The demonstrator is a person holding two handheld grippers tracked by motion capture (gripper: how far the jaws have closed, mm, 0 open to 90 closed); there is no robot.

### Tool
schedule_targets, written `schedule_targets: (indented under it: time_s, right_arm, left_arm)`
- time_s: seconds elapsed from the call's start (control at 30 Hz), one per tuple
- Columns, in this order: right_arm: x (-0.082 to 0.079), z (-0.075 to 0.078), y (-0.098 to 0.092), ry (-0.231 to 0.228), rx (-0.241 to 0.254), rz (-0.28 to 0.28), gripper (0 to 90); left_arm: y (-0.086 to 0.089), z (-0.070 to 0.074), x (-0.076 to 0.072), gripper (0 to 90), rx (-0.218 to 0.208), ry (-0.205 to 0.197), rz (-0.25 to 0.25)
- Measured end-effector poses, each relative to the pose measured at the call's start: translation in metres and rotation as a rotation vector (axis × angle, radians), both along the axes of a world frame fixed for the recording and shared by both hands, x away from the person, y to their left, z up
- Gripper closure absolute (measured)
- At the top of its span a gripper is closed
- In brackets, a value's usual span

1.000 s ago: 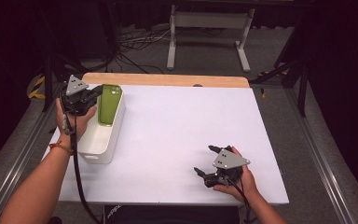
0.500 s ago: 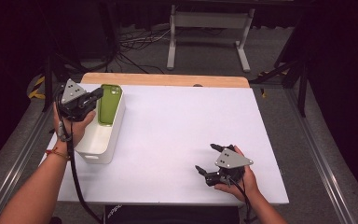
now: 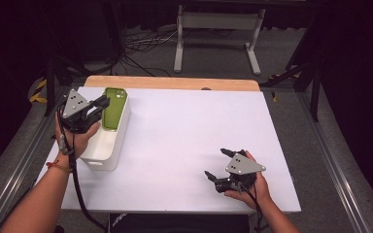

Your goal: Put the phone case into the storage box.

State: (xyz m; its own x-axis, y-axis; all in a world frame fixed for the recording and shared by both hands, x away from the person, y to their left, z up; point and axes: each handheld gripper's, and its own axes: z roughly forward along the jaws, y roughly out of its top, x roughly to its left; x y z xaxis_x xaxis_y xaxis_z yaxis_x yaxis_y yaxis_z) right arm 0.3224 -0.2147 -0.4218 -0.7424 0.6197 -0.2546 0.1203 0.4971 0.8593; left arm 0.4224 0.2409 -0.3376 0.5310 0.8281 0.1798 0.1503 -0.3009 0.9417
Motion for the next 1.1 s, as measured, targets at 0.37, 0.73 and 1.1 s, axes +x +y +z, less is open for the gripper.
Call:
schedule_targets:
  time_s: [0.37, 0.73, 1.1]
  right_arm:
    - [0.000, 0.001, -0.002, -0.003, 0.003, -0.006, 13.2]
    - [0.000, 0.000, -0.001, -0.001, -0.004, -0.001, 13.2]
    - [0.000, 0.001, -0.002, -0.008, 0.001, -0.009, 12.7]
  left_arm:
    - [-0.004, -0.006, -0.007, 66.4, 0.007, -0.017, -0.033]
    - [-0.005, -0.012, -0.010, 48.9, 0.005, -0.031, -0.012]
    - [-0.007, -0.016, -0.014, 31.7, 0.009, -0.043, -0.018]
